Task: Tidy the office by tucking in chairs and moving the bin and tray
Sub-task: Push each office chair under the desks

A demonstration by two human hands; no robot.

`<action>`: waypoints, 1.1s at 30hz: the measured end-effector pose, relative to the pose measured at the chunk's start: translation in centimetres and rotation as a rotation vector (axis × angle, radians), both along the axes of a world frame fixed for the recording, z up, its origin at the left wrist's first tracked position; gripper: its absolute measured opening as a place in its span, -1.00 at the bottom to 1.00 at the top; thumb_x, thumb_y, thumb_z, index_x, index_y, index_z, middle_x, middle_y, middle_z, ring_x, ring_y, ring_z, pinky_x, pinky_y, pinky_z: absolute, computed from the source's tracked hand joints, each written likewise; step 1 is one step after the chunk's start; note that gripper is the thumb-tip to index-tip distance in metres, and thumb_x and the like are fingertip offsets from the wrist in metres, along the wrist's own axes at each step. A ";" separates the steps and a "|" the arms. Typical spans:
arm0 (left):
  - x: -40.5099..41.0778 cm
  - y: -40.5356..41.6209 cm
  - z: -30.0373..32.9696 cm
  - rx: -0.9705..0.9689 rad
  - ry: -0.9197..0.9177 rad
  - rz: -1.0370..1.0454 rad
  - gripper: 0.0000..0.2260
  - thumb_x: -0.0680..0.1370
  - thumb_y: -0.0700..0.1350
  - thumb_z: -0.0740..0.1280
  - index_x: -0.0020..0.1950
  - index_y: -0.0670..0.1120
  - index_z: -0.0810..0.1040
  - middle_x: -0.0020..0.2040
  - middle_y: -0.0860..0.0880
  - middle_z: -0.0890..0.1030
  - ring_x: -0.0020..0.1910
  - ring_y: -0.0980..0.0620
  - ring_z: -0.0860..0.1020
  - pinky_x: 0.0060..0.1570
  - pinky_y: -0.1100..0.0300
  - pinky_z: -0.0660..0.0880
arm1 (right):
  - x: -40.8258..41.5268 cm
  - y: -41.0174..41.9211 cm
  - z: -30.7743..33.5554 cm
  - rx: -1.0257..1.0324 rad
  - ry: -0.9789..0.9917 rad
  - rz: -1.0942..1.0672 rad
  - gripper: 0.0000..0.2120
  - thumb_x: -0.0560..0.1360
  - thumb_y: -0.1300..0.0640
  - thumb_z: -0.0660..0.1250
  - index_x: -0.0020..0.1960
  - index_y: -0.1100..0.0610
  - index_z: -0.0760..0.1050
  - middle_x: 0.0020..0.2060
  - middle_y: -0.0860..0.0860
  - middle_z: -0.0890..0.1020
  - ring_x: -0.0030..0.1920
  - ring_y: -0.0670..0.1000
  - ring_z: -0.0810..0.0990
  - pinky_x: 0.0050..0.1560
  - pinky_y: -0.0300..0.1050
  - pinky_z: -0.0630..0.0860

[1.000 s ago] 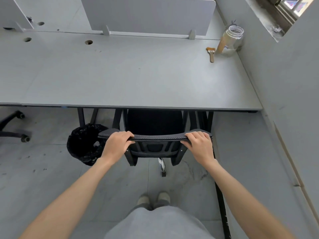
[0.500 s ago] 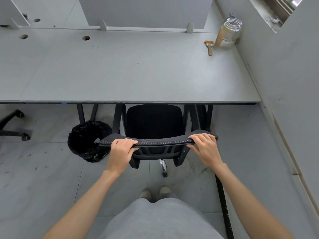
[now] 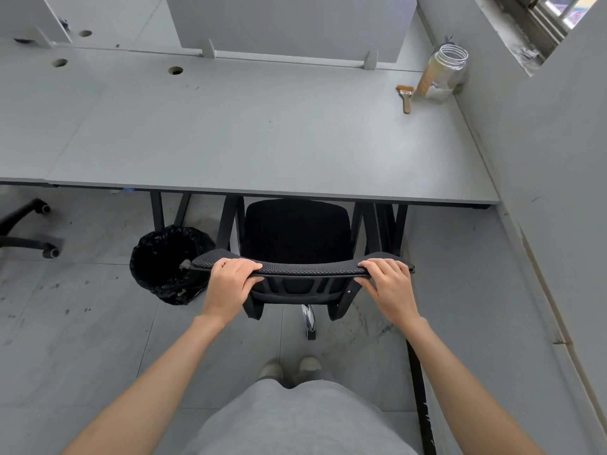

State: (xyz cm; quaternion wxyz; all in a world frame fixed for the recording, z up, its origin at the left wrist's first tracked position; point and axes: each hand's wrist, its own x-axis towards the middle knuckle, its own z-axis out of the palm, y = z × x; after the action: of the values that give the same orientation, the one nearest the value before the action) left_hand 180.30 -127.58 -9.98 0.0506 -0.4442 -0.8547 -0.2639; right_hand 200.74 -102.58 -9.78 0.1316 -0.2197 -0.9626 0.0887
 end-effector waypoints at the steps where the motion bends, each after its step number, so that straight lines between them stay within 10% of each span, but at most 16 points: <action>1: 0.0 0.0 0.0 -0.009 -0.001 0.000 -0.75 0.44 0.01 0.25 -0.09 -0.12 0.62 -0.19 0.02 0.67 -0.13 0.13 0.50 0.00 0.23 0.29 | 0.0 0.0 0.1 -0.004 -0.010 0.000 -0.44 0.56 -0.24 -0.07 0.05 0.09 0.57 -0.04 -0.03 0.66 -0.02 0.03 0.59 0.06 -0.15 0.27; 9: 0.3 -1.5 3.0 0.015 -0.208 -0.063 -0.73 0.48 -0.22 0.36 0.18 -0.16 0.54 0.12 -0.05 0.59 0.15 0.06 0.49 0.22 0.37 0.30 | -0.4 -0.7 1.6 -0.133 -0.024 0.058 -0.57 0.50 0.01 0.28 0.32 0.15 0.41 0.24 0.05 0.55 0.31 0.08 0.45 0.37 -0.03 0.23; 15: 5.0 -7.7 6.8 0.353 -0.704 0.297 -0.79 0.51 -0.13 0.20 0.07 0.06 0.52 -0.04 0.17 0.64 -0.02 0.28 0.58 0.04 0.49 0.41 | -0.2 -8.7 4.7 -0.622 0.200 0.190 -0.62 0.50 0.09 0.18 0.28 0.19 0.45 0.21 -0.07 0.52 0.27 -0.25 0.41 0.29 -0.40 0.30; 25: 17.3 -15.5 2.8 0.668 -0.957 1.009 -0.70 0.57 -0.34 0.18 -0.03 0.04 0.57 -0.18 0.20 0.68 -0.19 0.21 0.61 -0.11 0.45 0.48 | -4.7 -16.3 -0.6 -1.111 -0.495 0.400 -0.69 0.54 0.33 0.21 -0.01 -0.09 0.52 -0.04 -0.27 0.63 0.01 -0.22 0.60 0.06 -0.26 0.47; 33: 22.0 -25.0 0.8 0.811 -0.829 1.497 -0.73 0.53 -0.13 0.25 -0.05 0.27 0.59 -0.10 0.06 0.68 -0.16 0.06 0.64 -0.09 0.28 0.53 | -20.1 -32.1 0.7 -1.160 -0.565 0.852 -0.78 0.56 0.26 0.18 0.07 0.04 0.53 -0.02 -0.12 0.65 0.06 -0.17 0.59 0.08 -0.35 0.47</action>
State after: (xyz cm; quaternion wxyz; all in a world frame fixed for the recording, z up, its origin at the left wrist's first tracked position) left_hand 202.26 -152.54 -9.20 0.0498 0.4001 -0.7106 -0.5766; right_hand 180.66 -134.64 -9.10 -0.3009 0.1217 -0.7604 0.5625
